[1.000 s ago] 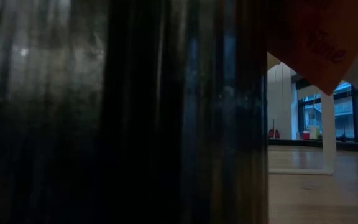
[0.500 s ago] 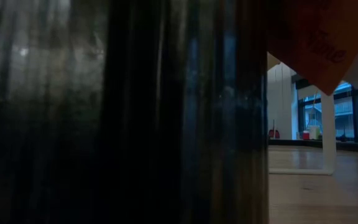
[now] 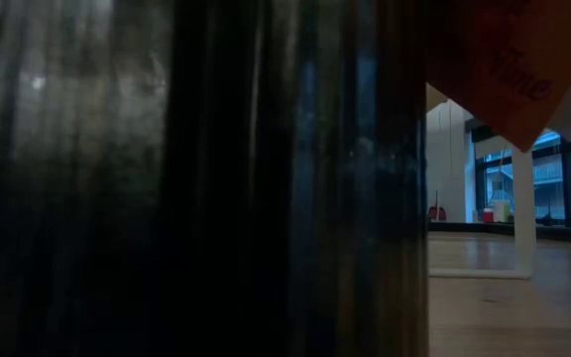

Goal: Pick & Place candle stick holders
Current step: Put the left silver scented candle on the shelf

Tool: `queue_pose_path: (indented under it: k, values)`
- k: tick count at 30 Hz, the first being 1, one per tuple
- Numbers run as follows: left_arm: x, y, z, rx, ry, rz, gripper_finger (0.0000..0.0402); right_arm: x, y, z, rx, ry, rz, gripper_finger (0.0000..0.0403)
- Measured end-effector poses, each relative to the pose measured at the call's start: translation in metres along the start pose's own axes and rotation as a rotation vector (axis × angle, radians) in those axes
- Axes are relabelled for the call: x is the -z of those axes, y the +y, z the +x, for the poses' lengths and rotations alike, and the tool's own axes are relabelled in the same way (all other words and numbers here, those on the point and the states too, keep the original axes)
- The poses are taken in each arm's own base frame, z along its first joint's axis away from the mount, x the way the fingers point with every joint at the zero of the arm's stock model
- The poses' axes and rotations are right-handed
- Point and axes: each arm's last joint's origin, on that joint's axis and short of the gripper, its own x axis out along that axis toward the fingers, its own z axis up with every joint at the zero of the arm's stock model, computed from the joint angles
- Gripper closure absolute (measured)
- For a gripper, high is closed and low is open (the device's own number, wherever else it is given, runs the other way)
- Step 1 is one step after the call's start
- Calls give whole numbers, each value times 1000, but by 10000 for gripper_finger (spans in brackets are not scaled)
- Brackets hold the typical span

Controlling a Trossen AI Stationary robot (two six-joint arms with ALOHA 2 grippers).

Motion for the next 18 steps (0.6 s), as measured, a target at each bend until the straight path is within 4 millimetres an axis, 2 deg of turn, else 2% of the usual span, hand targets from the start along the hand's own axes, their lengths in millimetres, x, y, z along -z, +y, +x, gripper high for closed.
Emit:
queue_pose_path:
  k: [8, 13, 18]
  values:
    - [-5, 3, 27, 40, 99, -8, 323, 0, 0, 0, 1, 1, 0, 12]
    - [-8, -4, 31, 7, 81, 38, 309, 0, 0, 0, 1, 2, -1, 12]
    - [-10, -5, 27, -34, 49, 46, 307, 0, 0, 0, 1, 2, -1, 12]
